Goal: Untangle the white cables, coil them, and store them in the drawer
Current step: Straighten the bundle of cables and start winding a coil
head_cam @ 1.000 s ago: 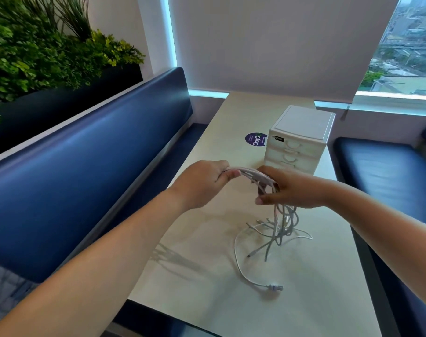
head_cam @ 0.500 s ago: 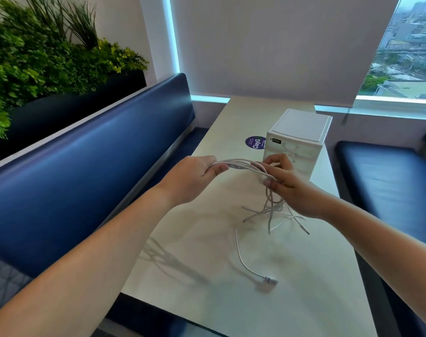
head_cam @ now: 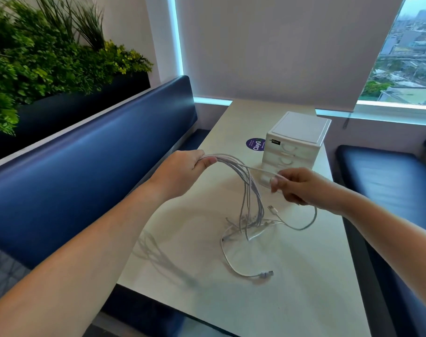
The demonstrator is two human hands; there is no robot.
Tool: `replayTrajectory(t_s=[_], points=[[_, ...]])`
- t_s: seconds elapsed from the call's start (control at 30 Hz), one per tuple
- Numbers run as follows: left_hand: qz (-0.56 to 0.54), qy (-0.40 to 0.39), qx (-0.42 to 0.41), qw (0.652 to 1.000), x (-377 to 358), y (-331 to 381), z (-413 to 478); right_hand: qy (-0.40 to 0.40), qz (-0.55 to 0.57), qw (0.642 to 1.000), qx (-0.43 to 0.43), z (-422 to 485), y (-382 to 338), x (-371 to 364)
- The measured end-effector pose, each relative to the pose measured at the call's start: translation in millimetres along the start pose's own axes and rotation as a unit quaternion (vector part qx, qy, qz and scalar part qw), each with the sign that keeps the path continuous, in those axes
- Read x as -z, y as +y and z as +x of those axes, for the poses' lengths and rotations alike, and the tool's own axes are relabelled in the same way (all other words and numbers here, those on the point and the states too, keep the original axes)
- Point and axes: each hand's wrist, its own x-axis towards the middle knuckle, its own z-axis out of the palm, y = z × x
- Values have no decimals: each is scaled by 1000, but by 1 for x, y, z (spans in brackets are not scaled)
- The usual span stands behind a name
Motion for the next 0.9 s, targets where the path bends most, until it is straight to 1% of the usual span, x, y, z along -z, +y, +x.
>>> replayTrajectory(t_s=[0.03, 0.07, 0.1, 0.13, 0.17, 0.2, 0.3, 0.37, 0.43, 0.47, 0.53, 0.6, 0.63, 0.67, 0.7, 0.77, 0.8, 0.9], points=[[-4, 11, 5, 1000, 2, -1, 0, -25, -76, 997, -10, -2, 1, 2], [-9, 21, 11, 1000, 4, -3, 0, -43, -122, 991, -25, -4, 4, 4], [-13, 28, 14, 999, 6, -4, 0, -52, -129, 989, -44, -6, 8, 6], [-13, 31, 15, 999, 8, -4, 0, -54, -103, 991, -66, -9, 11, 7], [-11, 32, 14, 999, 9, -4, -1, -49, -80, 992, -82, -11, 14, 7], [-10, 31, 14, 999, 10, -4, -1, -36, -86, 992, -89, -12, 18, 7], [-11, 28, 16, 999, 10, -3, -3, 0, -222, 973, -70, -12, 27, 8], [-15, 24, 16, 999, 8, -1, -4, -24, -259, 962, -80, -10, 32, 6], [-21, 19, 17, 999, 7, 0, -5, -62, -234, 966, -89, -7, 32, 1], [-21, 15, 19, 999, 6, 0, -6, -67, -200, 974, -88, -5, 30, -2], [-23, 3, 19, 1000, 4, 2, -6, -31, -109, 991, -73, 2, 22, -8], [-27, -14, 16, 999, 1, 5, -7, 29, -44, 998, -18, 11, 6, -16], [-27, -22, 16, 999, -1, 6, -7, 48, -38, 998, 16, 17, -5, -21], [-26, -28, 14, 999, -3, 7, -7, 59, -56, 996, 49, 23, -15, -27], [-26, -33, 11, 999, -6, 7, -7, 61, -97, 991, 73, 30, -25, -32], [-24, -37, 5, 999, -9, 9, -6, 63, -186, 976, 98, 45, -36, -42], [-23, -36, -1, 999, -9, 9, -6, 60, -208, 971, 103, 52, -39, -46], [-10, -35, -12, 999, -6, 6, -6, 39, -196, 976, 83, 60, -38, -51]])
